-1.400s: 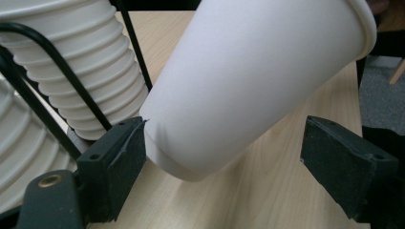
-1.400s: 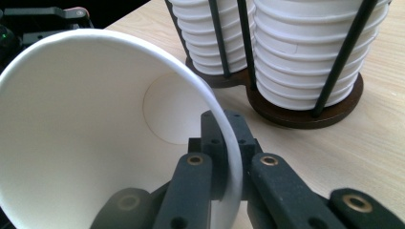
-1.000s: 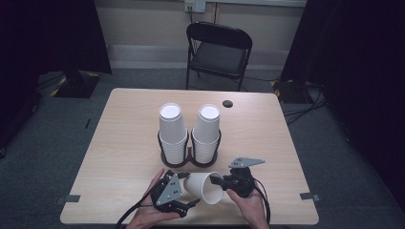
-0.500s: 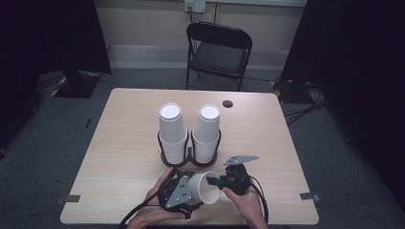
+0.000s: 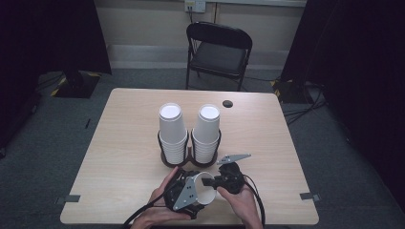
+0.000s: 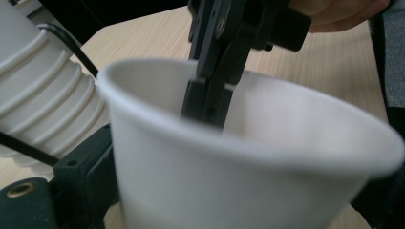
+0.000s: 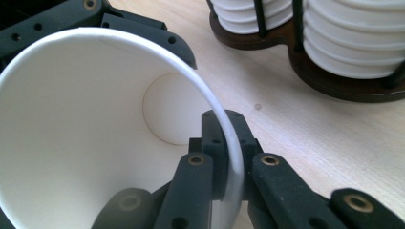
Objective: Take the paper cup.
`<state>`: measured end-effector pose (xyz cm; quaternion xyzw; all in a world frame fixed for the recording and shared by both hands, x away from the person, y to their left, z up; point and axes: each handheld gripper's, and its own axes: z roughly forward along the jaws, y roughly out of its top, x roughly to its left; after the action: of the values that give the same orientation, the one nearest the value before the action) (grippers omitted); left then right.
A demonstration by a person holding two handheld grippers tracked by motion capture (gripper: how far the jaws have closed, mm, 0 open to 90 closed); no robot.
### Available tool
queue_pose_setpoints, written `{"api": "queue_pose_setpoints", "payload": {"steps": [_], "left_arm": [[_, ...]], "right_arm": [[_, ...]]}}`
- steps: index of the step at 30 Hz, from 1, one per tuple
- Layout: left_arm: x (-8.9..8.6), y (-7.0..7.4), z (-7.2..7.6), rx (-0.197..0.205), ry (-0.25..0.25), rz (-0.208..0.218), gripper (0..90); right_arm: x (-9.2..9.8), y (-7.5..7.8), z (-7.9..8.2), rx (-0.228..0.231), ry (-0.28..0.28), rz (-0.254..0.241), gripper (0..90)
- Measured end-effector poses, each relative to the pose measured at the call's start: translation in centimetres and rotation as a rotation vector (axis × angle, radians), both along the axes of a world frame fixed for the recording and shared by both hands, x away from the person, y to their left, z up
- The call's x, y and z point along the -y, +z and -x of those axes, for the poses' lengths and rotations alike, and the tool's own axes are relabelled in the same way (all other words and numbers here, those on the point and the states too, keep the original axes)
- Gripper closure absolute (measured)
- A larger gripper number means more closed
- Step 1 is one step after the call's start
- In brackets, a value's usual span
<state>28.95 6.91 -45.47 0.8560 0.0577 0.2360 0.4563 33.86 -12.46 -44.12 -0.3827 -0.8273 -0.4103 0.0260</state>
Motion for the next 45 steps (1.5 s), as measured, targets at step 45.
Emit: {"api": "queue_pose_setpoints", "payload": {"steps": [45], "left_arm": [[-0.9,-0.6,-1.0,-0.091,0.11,0.15,10.4]], "right_arm": [[1.3,0.4,0.8,0.099,-0.065,-0.142,66.2]]}}
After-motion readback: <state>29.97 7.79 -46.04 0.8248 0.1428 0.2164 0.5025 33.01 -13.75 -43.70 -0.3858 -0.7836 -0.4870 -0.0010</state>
